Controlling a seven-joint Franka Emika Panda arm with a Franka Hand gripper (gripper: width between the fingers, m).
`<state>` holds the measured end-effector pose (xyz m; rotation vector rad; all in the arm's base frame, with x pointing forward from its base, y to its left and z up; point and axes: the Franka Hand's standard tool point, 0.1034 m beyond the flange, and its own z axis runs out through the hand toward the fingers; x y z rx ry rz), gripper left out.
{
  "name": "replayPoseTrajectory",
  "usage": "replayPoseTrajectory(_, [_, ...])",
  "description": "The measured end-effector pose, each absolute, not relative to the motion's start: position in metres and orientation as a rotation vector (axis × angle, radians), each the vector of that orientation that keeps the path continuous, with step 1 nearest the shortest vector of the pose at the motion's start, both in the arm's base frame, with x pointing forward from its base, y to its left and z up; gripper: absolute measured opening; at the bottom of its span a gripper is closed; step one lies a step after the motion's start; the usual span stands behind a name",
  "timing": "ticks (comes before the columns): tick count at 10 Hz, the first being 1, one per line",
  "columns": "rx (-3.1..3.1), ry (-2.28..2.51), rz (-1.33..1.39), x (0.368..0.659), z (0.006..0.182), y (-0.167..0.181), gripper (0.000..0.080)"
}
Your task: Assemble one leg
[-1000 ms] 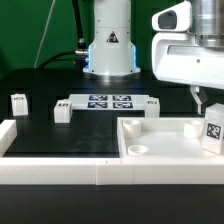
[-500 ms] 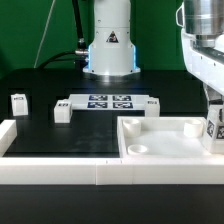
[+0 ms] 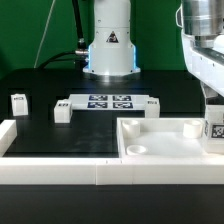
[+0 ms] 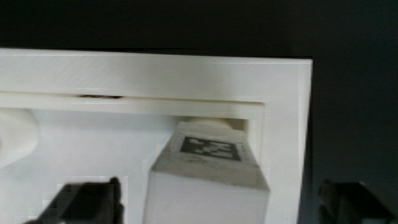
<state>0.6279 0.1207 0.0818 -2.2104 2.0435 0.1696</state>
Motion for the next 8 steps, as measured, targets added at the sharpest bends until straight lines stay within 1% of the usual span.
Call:
replayPoseTrajectory(1, [-2.255,1.989,0.165,0.6283,0.0818,0.1193,0.0626])
replayPoseTrajectory(2, [-2.424,1.767,0.145,0.6301,0.0838,0.1189,0.0642])
replayPoseTrajectory(4, [-2.625,1.435,0.134,0.6328,0.0866,0.1174,0.0649])
replayPoseTrajectory(8, [-2.891,0.811,0.093,0.6329,0.0829,0.1144,0.0649])
